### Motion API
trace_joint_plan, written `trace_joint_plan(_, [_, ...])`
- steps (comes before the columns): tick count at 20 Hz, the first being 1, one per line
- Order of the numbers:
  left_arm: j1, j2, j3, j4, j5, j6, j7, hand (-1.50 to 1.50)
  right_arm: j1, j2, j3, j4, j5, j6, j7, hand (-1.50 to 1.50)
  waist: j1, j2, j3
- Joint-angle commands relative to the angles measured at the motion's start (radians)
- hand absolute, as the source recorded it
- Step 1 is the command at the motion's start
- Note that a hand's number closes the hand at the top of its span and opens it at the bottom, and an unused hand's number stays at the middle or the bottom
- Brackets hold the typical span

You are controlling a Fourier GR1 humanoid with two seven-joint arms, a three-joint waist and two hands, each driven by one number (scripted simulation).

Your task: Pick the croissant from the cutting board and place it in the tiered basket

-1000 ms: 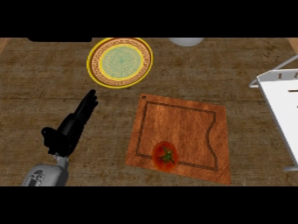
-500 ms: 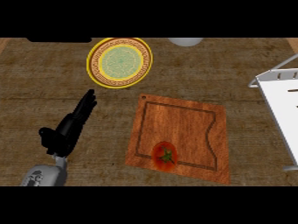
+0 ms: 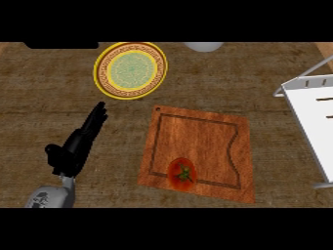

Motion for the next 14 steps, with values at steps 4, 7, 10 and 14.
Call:
trace_joint_plan(4, [0.073, 0.023, 0.021, -0.013, 0.012, -0.017, -0.046, 0.00, 0.176, -0.008, -0.082, -0.323, 0.161, -0.052, 0.100, -1.50, -0.031, -0.013, 0.002])
trace_joint_plan(7, [-0.004, 0.033, 0.051, 0.019, 0.030, -0.026, -0.010, 0.00, 0.225, 0.009, -0.135, -0.530, 0.130, 0.017, 0.097, -1.50, -0.049, -0.013, 0.002])
trace_joint_plan(10, [0.046, -0.027, 0.000, -0.021, -0.006, 0.031, 0.007, 0.00, 0.329, 0.057, -0.211, -0.755, 0.070, 0.086, 0.093, -1.50, -0.045, -0.014, 0.003])
trace_joint_plan(14, [0.097, 0.022, 0.032, -0.042, 0.006, 0.002, -0.035, 0.00, 0.486, 0.104, -0.375, -0.978, -0.102, 0.235, 0.077, -1.50, -0.058, -0.020, 0.004])
